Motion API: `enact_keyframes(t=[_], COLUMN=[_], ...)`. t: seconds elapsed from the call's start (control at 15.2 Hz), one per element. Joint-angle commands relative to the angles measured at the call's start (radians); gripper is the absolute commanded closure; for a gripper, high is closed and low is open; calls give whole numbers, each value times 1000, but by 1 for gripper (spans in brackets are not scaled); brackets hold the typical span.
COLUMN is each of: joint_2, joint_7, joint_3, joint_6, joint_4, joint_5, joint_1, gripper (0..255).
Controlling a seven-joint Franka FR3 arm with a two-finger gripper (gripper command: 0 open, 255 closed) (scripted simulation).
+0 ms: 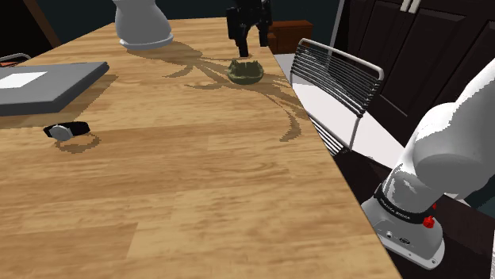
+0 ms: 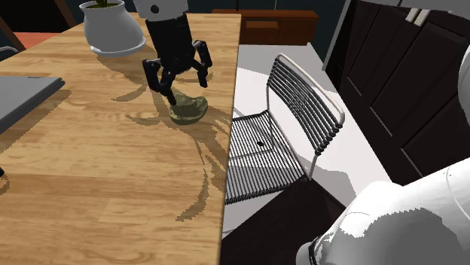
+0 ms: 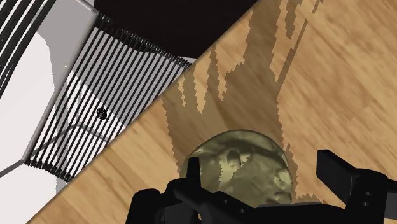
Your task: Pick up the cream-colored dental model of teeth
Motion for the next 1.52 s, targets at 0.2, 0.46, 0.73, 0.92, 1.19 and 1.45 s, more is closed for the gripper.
enact_keyframes(t=[0.2, 0.46, 0.73, 0.92, 1.19, 1.45], joint_2=[108, 93, 90, 91, 92, 94], joint_7=[1, 0, 0, 0, 0, 0], joint_3=[31, 30, 31, 30, 31, 31], joint_6=[-10, 48, 70, 69, 69, 42], joint_4=[126, 54, 29, 31, 32, 61], joint_5=[-29, -26, -26, -26, -26, -26], joint_1=[23, 23, 23, 23, 23, 23], gripper=[0, 0, 255, 255, 255, 255])
